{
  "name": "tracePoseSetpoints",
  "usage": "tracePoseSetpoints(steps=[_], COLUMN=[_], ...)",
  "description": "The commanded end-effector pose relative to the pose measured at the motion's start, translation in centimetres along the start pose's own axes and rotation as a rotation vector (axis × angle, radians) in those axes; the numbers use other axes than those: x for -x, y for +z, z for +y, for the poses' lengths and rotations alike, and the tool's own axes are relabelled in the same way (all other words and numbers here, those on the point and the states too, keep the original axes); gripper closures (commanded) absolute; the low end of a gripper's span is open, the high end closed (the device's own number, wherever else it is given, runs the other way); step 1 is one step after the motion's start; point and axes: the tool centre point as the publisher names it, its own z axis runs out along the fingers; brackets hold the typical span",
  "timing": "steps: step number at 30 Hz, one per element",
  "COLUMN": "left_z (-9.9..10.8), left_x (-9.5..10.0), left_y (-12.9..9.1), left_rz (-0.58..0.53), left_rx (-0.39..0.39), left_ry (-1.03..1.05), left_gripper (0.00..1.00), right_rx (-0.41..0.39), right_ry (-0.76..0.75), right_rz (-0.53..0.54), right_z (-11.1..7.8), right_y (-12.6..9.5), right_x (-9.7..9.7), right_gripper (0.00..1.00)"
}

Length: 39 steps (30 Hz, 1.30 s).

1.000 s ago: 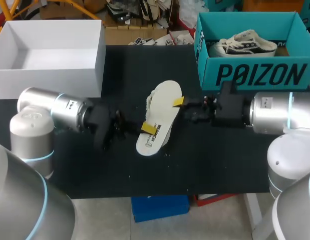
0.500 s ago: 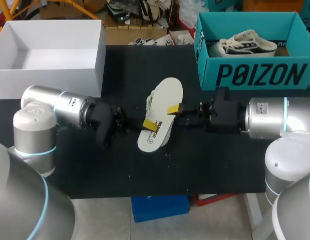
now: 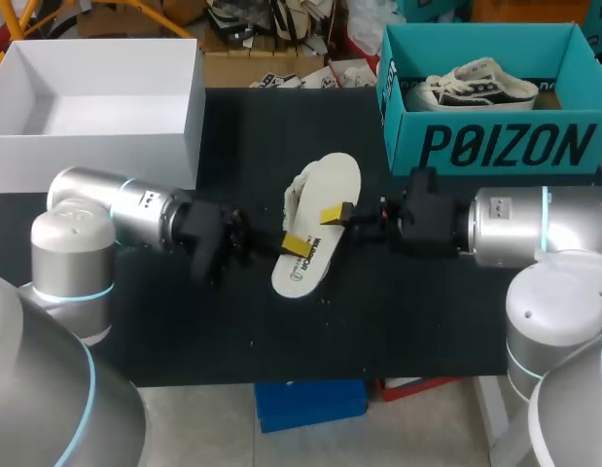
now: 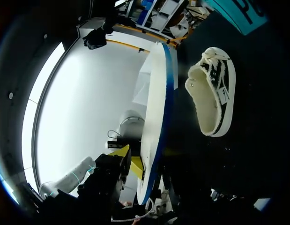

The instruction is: Take the shoe out of the shoebox, open the shoe tongue, remove and reinsert the insole, then place the shoe into the shoebox

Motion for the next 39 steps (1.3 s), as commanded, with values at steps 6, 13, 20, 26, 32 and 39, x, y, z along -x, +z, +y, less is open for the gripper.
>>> tracePoseSetpoints(steps=[6,13,20,26,32,39], left_z=[0.0,0.5,1.6,2.5,3.6,4.5], left_x=[-0.4,-0.1,-0.2,-0.2,-0.1,0.2], left_y=[0.8,-0.8,-2.3,-2.0,-1.4,-1.0], left_rz=[-0.005,0.014,-0.015,-0.029,-0.034,-0.036], left_rx=[-0.005,0.034,0.099,0.123,0.144,0.161], left_ry=[-0.001,0.022,0.038,0.06,0.082,0.1], left_gripper=[0.28,0.0,0.0,0.13,0.38,0.54], right_rx=[0.012,0.007,0.002,0.004,0.006,0.005], right_ry=[0.007,0.007,0.009,0.013,0.016,0.02], right_rz=[0.003,0.004,0.005,0.001,0.0,0.003], right_z=[-0.2,0.0,0.0,0.0,0.0,0.0], right_y=[0.3,0.3,0.3,0.1,0.0,0.1], right_x=[0.4,0.5,0.6,0.7,0.7,0.8], right_gripper=[1.0,1.0,1.0,1.0,1.0,1.0])
